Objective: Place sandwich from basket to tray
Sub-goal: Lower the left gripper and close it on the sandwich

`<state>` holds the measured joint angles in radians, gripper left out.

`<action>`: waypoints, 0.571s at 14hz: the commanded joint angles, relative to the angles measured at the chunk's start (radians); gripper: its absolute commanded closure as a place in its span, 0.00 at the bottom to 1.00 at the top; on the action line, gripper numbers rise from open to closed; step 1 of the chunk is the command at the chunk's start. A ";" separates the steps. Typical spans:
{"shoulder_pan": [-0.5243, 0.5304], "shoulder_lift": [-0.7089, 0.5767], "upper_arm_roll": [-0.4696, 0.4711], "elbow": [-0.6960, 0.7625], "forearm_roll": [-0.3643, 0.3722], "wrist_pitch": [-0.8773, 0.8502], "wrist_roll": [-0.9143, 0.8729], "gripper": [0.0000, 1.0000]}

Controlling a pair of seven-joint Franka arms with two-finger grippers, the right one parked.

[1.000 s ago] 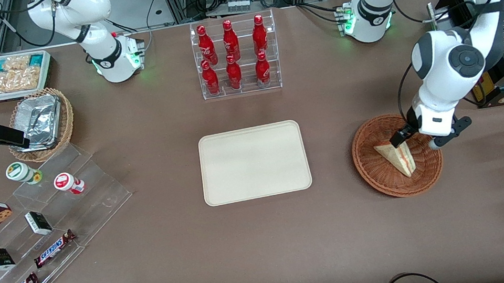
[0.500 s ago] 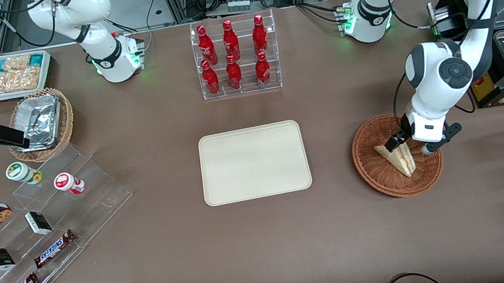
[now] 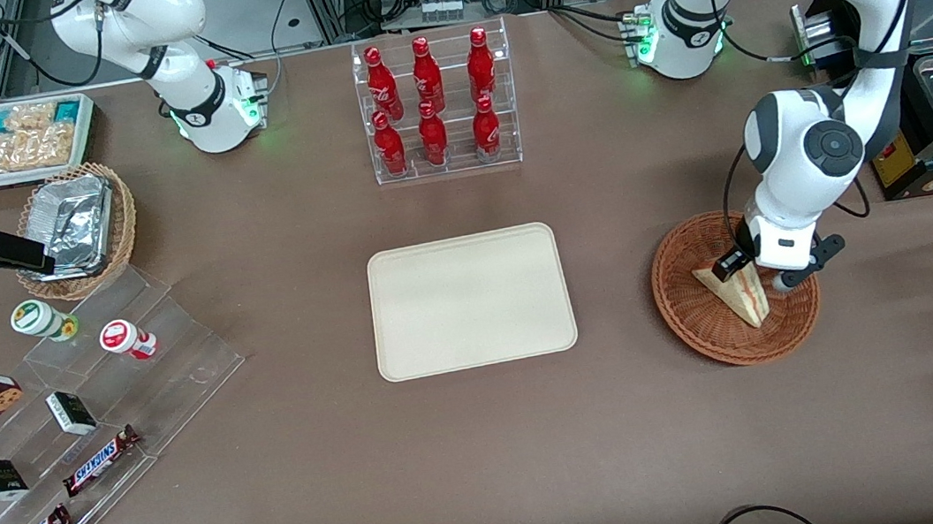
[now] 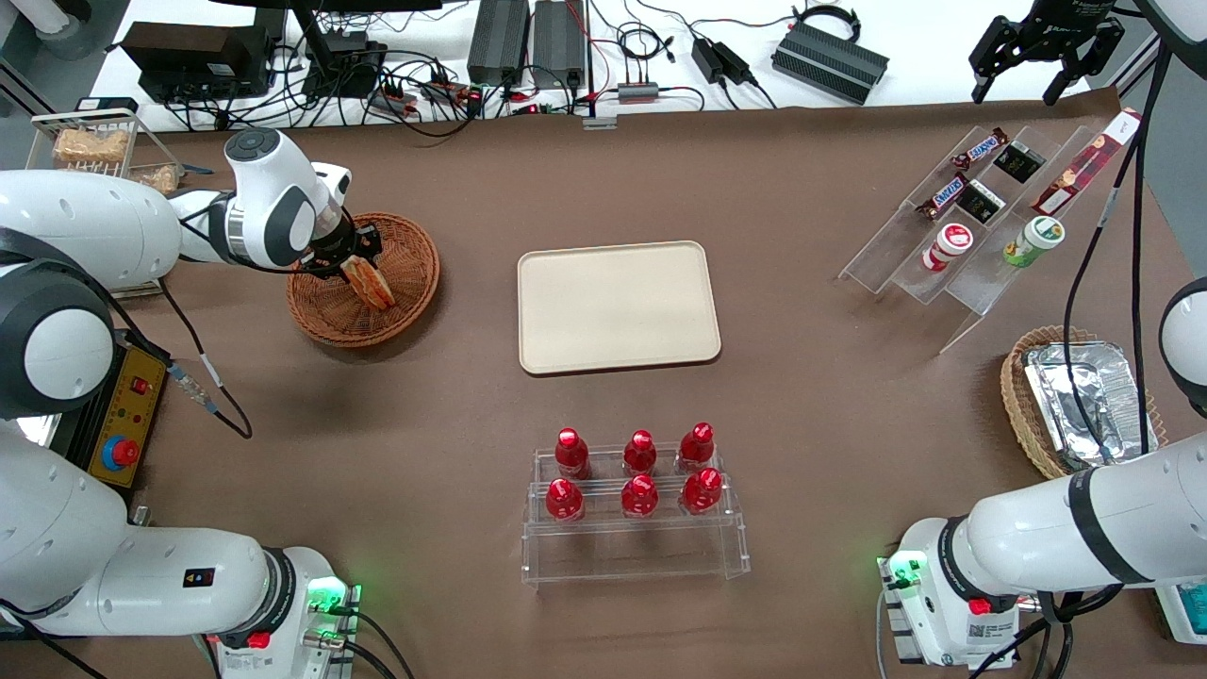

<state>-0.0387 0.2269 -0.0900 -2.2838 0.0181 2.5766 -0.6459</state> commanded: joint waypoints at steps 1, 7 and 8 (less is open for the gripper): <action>-0.010 -0.009 0.003 0.003 0.022 0.008 -0.015 1.00; -0.029 -0.127 -0.014 0.134 0.115 -0.272 -0.012 1.00; -0.053 -0.123 -0.023 0.199 0.115 -0.342 -0.015 1.00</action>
<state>-0.0481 0.1345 -0.1033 -2.1790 0.1109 2.3624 -0.6446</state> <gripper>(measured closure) 0.855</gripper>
